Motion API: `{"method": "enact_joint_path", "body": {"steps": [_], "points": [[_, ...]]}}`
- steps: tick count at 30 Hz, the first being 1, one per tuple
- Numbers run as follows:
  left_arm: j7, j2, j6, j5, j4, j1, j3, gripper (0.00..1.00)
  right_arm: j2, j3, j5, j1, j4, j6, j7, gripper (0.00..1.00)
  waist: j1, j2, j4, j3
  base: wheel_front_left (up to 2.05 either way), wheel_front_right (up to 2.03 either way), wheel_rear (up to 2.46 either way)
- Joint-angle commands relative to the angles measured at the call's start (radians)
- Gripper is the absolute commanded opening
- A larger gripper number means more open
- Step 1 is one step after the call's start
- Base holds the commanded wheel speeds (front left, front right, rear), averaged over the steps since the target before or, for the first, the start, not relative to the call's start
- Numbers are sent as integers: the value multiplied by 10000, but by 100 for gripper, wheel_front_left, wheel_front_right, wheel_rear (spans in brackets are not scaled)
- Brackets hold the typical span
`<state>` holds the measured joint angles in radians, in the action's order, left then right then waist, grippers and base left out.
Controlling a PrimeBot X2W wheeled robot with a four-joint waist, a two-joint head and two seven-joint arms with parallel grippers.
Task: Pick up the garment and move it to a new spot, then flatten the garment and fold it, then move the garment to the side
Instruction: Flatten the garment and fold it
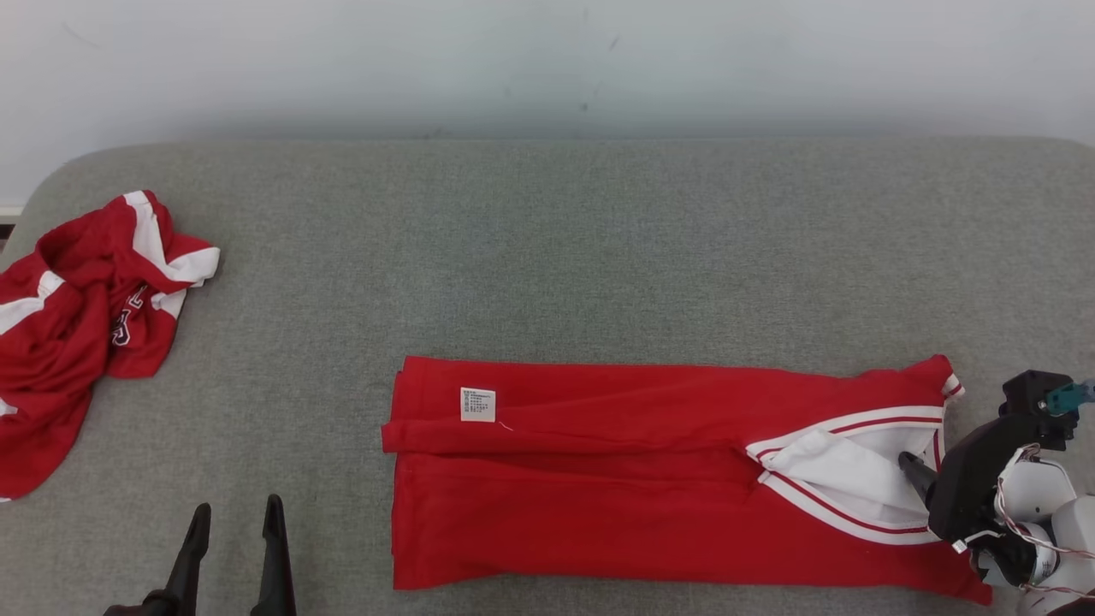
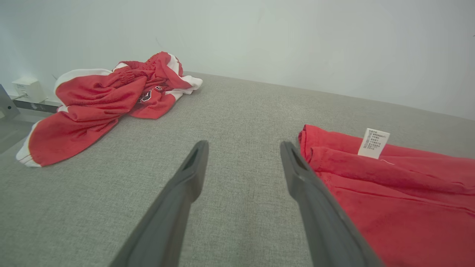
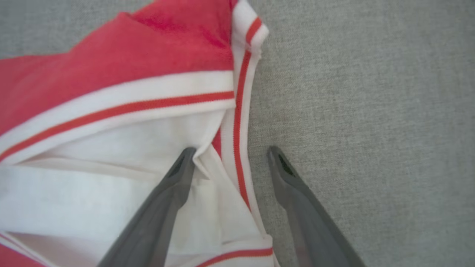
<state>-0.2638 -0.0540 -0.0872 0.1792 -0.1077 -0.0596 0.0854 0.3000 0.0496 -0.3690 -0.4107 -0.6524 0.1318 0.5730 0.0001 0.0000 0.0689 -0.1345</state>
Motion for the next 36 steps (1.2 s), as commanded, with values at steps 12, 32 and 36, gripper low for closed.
{"method": "enact_joint_path", "body": {"steps": [12, 32, 36], "points": [[-7, 33, 5, -74, 2, 149, -3, 100, 214, -90, 145, -246, -380, -36, 125, 0, -1, 0, -97, -131, 0, 0, 0], [-7, 35, 254, 186, -79, -200, -268, 100, 877, 2008, 2691, 124, 721, -25, 466, 0, -1, 0, -517, 633, 0, 0, 0], [-7, 35, 311, 312, -132, -374, -342, 100, 569, 1200, 2251, 429, 1728, -25, 1162, 0, -1, 0, -590, 962, 0, 0, 0]]}}
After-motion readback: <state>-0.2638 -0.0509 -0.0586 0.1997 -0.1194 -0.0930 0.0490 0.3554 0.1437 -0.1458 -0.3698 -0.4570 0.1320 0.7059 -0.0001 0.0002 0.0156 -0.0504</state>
